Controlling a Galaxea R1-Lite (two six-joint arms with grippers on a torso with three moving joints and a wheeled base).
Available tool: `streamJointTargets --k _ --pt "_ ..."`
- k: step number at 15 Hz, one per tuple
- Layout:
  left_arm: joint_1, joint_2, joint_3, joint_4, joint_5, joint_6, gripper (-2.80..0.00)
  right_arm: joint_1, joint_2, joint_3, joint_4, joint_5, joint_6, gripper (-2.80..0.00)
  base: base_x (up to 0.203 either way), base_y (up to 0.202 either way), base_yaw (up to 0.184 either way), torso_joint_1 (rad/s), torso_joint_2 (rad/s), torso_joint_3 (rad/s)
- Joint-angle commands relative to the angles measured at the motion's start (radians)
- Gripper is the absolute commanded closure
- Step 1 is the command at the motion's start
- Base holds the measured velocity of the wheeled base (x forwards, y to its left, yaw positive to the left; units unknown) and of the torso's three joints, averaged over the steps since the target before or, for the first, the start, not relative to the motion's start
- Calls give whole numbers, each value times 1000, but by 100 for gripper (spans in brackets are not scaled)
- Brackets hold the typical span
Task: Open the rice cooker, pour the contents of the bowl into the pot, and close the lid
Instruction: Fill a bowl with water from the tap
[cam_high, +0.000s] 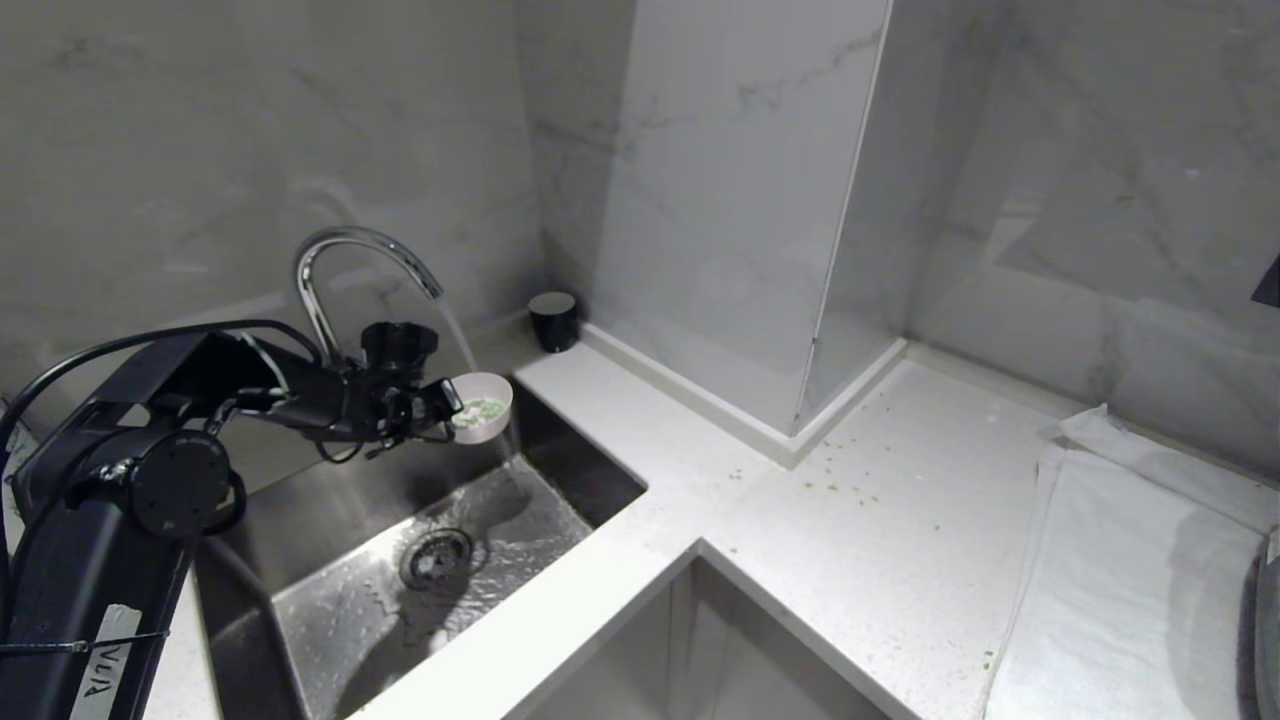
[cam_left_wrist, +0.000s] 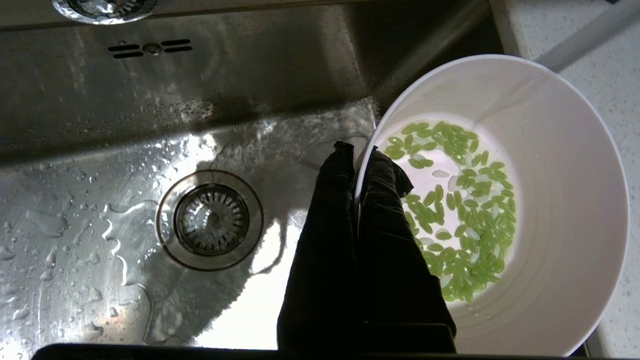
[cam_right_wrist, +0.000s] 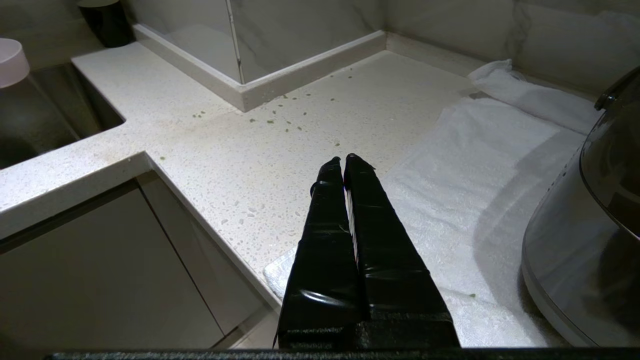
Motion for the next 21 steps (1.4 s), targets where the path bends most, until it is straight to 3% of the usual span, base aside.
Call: streamJointTargets --k 1,6,10,21 --pt "13 14 -22 -1 2 -3 0 1 1 2 0 0 0 0 0 0 0 0 0 0" --pt "18 56 -75 0 34 -15 0 1 1 2 0 0 0 0 0 0 0 0 0 0" --pt "13 32 -76 54 33 -30 0 1 1 2 0 0 0 0 0 0 0 0 0 0" --pt "9 23 -69 74 32 -32 0 1 1 2 0 0 0 0 0 0 0 0 0 0"
